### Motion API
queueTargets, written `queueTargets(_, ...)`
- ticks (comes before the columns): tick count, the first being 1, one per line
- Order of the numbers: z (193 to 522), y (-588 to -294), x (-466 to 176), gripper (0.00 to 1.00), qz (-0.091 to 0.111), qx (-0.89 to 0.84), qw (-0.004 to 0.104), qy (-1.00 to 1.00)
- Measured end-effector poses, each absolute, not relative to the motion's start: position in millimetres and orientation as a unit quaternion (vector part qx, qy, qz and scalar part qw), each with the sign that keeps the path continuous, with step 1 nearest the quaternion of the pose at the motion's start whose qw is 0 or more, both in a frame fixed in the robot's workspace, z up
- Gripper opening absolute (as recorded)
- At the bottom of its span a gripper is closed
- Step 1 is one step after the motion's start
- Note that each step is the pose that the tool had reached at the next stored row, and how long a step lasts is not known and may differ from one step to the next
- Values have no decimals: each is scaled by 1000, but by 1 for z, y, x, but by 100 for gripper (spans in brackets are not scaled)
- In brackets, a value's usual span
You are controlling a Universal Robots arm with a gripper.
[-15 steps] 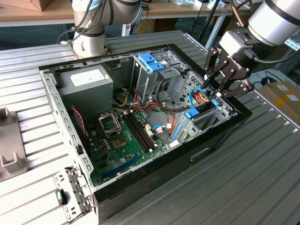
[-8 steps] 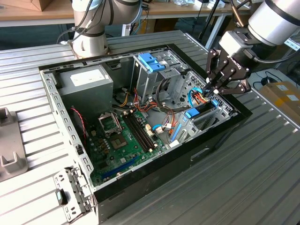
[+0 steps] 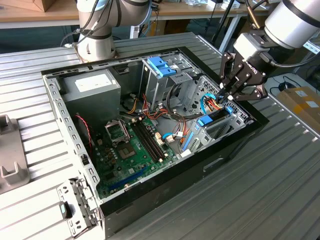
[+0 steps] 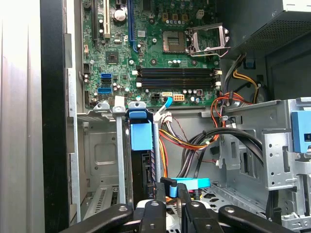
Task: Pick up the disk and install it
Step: 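Insert the second disk wire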
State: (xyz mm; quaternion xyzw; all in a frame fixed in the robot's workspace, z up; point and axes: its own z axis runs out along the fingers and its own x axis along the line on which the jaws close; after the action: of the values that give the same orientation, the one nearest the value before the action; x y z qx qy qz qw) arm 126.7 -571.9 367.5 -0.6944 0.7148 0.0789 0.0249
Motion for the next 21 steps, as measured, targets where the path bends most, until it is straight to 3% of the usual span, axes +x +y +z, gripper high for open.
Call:
queueTargets(6,367,-572,126,22,79,-694,25,715)
queueTargets(9,367,-572,126,35,79,-694,25,715)
queueTargets(21,373,-572,126,35,80,-694,26,715)
